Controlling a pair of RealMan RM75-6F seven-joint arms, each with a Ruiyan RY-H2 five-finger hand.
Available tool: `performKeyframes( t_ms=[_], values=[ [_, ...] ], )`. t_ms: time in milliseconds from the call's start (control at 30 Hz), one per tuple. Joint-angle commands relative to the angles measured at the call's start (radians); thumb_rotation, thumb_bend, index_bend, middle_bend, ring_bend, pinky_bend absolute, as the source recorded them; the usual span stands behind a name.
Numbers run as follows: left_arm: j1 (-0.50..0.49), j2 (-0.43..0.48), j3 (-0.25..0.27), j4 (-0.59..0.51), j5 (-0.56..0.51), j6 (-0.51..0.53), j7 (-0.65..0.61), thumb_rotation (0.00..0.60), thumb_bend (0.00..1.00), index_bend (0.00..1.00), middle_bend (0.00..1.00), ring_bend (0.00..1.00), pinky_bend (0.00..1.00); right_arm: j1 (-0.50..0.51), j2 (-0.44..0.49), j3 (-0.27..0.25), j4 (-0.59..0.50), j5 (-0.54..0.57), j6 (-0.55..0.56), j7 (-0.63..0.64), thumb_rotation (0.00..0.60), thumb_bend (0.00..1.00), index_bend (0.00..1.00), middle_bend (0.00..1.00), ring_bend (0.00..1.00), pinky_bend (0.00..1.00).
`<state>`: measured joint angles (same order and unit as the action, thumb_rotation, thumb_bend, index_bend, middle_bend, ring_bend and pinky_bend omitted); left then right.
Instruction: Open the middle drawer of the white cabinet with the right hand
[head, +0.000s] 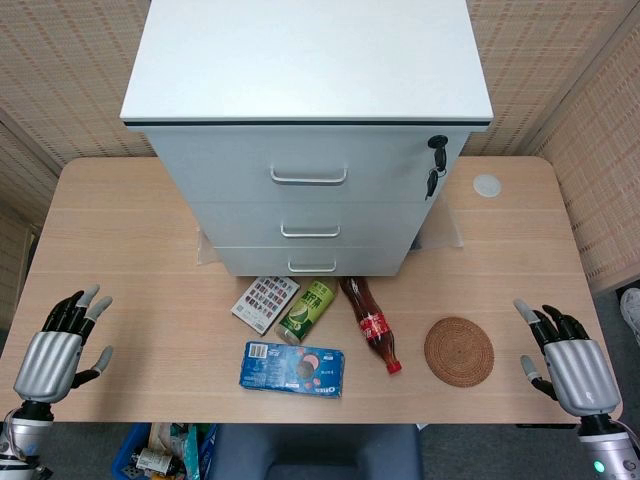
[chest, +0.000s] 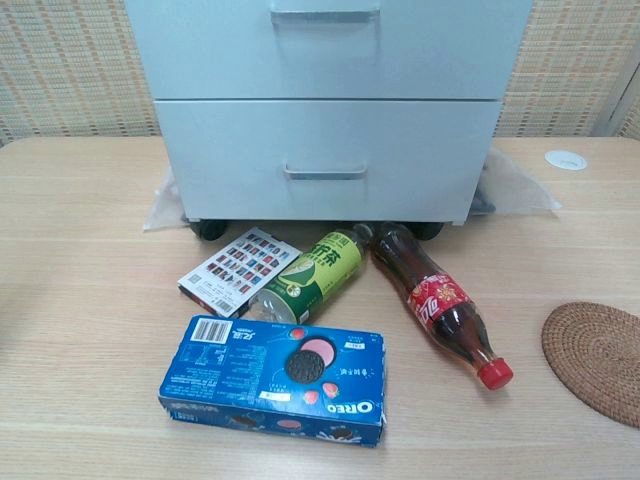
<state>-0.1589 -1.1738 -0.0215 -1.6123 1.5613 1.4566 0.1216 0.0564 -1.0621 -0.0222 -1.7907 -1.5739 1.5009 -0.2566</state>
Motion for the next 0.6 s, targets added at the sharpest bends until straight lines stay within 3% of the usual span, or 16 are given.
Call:
performKeyframes(
  t_ms=[33,200,300,400,467,600],
  values=[
    [-0.002,0.0,-0.001,-0.002,-0.001,-0.001,0.003,0.6,0.36,0.12,0.04,0.04,0.11,-0.003,0.003,0.006,-0.002,-0.006,0.01,-0.005,0.6,0.34,0.08,0.22,0.11,0.19],
    [-0.005,0.001,-0.003,-0.005,0.002,-0.003,0.004,0.6,0.36,0.12,0.04,0.04,0.11,-0.002,0.019,0.02,-0.023,-0.021,0.027,-0.032,0.6,0.34,0.08,0.24,0.12,0.18],
    [-0.007,0.001,-0.002,-0.005,0.002,-0.006,0.001,0.6,0.36,0.12,0.04,0.04,0.11,0.008,0.035,0.034,-0.052,-0.043,0.034,-0.067,0.6,0.34,0.08,0.3,0.19,0.21],
    [-0.007,0.0,-0.003,-0.002,0.004,-0.004,-0.001,0.6,0.36,0.12,0.04,0.04,0.11,0.035,0.061,0.058,-0.096,-0.078,0.026,-0.138,0.6,0.34,0.08,0.42,0.35,0.38],
    [-0.007,0.001,-0.002,-0.002,0.008,0.0,-0.004,0.6,0.36,0.12,0.04,0.04,0.11,0.066,0.081,0.081,-0.143,-0.094,0.002,-0.191,0.6,0.34,0.09,0.54,0.51,0.57],
    [-0.005,0.002,0.0,-0.002,0.017,0.007,-0.007,0.6,0.36,0.12,0.04,0.04,0.11,0.144,0.113,0.139,-0.243,-0.087,-0.078,-0.273,0.6,0.35,0.11,0.74,0.72,0.77]
  ],
)
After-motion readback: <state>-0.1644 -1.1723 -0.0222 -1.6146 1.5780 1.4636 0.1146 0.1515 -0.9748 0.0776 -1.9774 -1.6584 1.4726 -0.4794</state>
